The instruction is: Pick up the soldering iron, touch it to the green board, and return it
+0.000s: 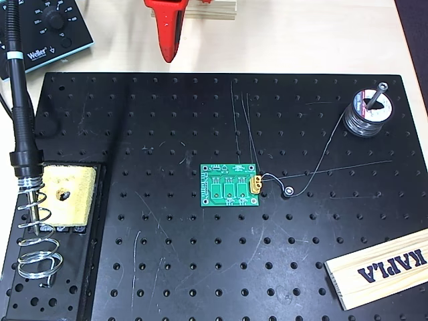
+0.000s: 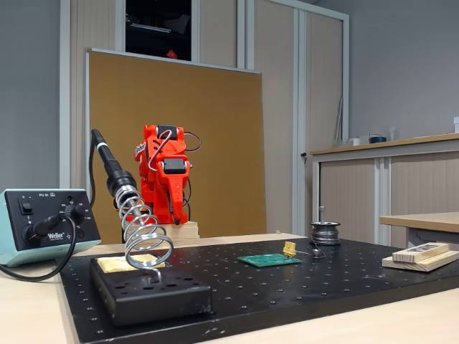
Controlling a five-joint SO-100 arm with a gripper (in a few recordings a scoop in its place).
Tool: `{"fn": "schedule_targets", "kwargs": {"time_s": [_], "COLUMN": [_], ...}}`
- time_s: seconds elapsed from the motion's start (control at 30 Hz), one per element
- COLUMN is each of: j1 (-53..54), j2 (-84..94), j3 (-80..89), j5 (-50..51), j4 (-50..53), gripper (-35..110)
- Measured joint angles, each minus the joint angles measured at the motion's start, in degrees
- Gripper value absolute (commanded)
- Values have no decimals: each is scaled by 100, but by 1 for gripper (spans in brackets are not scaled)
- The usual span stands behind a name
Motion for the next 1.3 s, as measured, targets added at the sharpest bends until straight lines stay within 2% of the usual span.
{"fn": "schedule_targets", "kwargs": {"time_s": [0.6, 0.77, 0.9, 1.13, 1.3], "j1": [0, 44, 97, 334, 457], "j2": [0, 0, -79, -1995, -3788], "j3": [0, -202, -791, -2646, -3735], "j5": [-9, -1239, -1556, -1863, -1600], "j4": [0, 185, 378, 246, -413], "gripper": [0, 0, 0, 0, 0]}}
